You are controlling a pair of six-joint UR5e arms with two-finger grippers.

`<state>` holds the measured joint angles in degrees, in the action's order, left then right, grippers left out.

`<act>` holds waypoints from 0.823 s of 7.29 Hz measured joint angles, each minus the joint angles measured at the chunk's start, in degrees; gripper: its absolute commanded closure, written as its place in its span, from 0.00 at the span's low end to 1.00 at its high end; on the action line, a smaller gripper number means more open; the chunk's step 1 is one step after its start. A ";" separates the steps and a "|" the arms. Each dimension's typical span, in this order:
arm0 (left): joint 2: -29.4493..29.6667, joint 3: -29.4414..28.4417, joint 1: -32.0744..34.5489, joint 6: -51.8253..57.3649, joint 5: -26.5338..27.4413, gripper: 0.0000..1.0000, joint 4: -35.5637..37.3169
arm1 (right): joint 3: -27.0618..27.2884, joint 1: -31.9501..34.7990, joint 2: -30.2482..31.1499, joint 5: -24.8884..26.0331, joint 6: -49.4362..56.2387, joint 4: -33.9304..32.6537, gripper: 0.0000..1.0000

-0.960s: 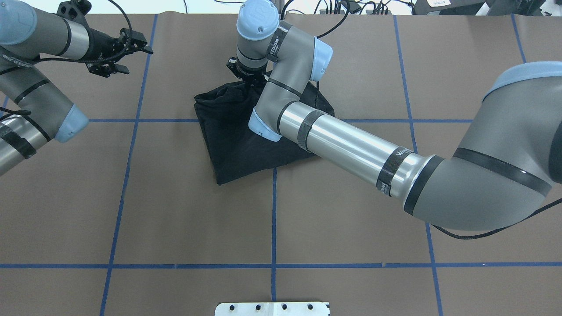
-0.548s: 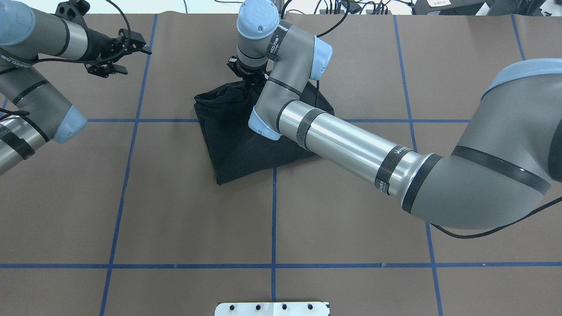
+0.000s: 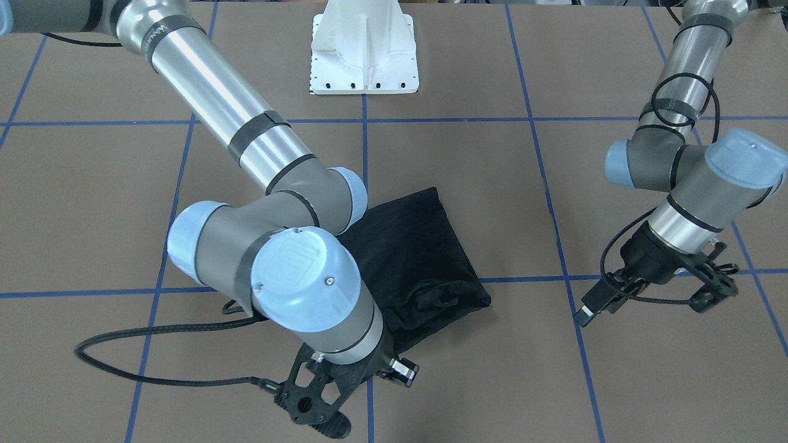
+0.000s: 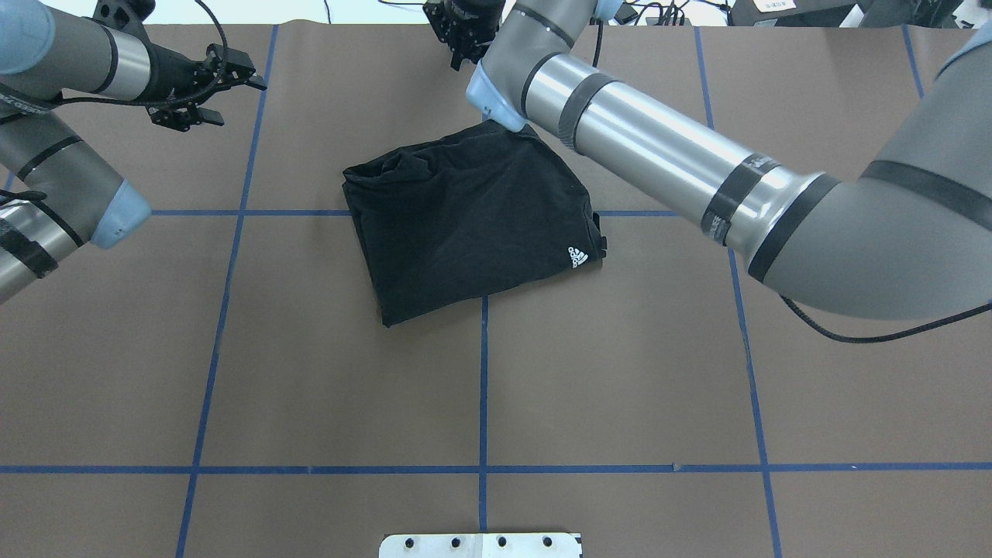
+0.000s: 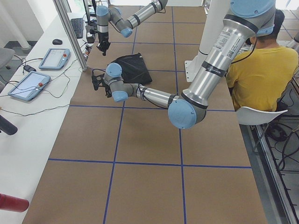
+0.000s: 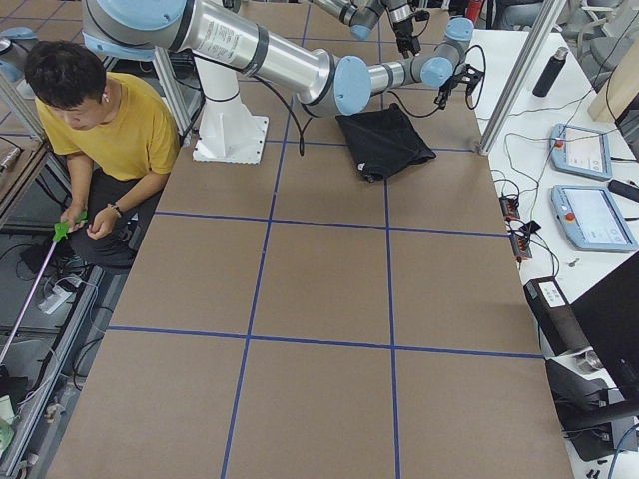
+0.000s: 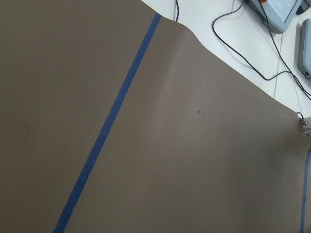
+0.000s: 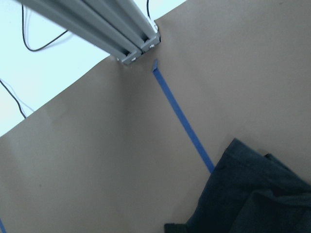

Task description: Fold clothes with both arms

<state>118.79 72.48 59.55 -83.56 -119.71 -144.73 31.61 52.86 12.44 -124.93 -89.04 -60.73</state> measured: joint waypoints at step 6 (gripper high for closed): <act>-14.19 0.45 13.66 41.86 -5.50 0.00 0.12 | 55.29 13.37 46.04 -0.34 38.03 -28.21 0.00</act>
<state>104.59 72.93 73.21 -41.70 -125.21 -144.61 86.91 66.23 58.49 -125.26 -51.01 -88.94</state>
